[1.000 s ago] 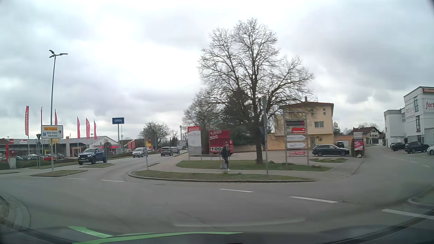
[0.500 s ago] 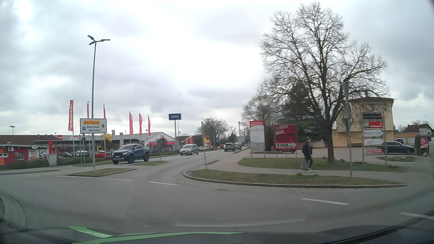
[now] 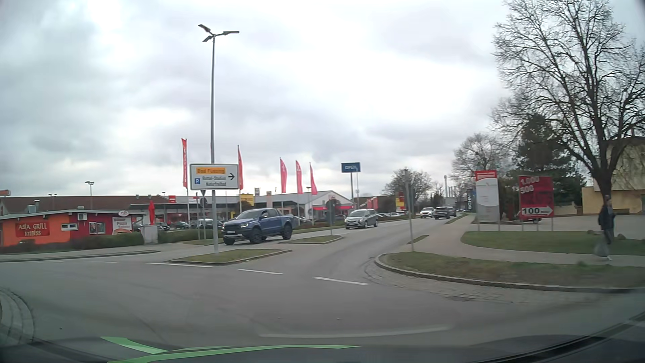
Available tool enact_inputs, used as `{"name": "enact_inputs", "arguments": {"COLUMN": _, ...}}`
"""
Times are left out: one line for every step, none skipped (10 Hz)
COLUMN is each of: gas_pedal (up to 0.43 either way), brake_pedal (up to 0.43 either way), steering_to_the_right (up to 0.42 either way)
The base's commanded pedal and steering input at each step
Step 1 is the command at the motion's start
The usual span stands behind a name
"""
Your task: Follow the waypoints while adhering to traffic rules and regulations
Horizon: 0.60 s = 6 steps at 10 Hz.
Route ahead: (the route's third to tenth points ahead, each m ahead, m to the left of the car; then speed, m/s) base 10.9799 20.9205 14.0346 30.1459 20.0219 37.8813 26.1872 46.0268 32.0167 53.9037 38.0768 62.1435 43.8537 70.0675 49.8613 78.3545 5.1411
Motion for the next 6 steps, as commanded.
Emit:
{"name": "enact_inputs", "arguments": {"gas_pedal": 0.067, "brake_pedal": 0.0, "steering_to_the_right": -0.398}}
{"name": "enact_inputs", "arguments": {"gas_pedal": 0.067, "brake_pedal": 0.0, "steering_to_the_right": -0.411}}
{"name": "enact_inputs", "arguments": {"gas_pedal": 0.067, "brake_pedal": 0.0, "steering_to_the_right": -0.42}}
{"name": "enact_inputs", "arguments": {"gas_pedal": 0.079, "brake_pedal": 0.0, "steering_to_the_right": -0.422}}
{"name": "enact_inputs", "arguments": {"gas_pedal": 0.079, "brake_pedal": 0.0, "steering_to_the_right": -0.422}}
{"name": "enact_inputs", "arguments": {"gas_pedal": 0.079, "brake_pedal": 0.0, "steering_to_the_right": -0.422}}
